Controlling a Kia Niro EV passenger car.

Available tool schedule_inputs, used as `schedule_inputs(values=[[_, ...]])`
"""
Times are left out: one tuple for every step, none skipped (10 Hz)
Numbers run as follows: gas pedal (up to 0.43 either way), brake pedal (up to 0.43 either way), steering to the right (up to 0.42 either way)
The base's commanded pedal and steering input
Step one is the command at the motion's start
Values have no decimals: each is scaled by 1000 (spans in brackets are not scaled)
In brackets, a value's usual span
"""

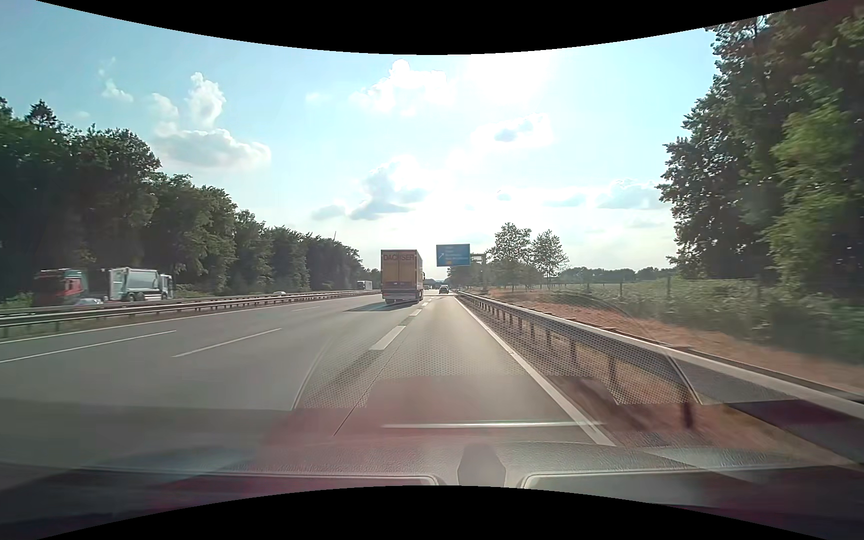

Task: Follow the waypoints while adhering to traffic rules and regulations

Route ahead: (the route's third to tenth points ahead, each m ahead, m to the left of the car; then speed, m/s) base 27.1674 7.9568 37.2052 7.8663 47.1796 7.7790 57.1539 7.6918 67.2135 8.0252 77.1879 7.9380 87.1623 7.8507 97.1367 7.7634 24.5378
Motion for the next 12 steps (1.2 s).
schedule_inputs(values=[[169,0,-3],[169,0,-3],[169,0,-3],[169,0,-2],[169,0,-3],[169,0,-3],[169,0,-3],[169,0,-3],[169,0,-4],[169,0,-4],[169,0,-4],[169,0,-4]])
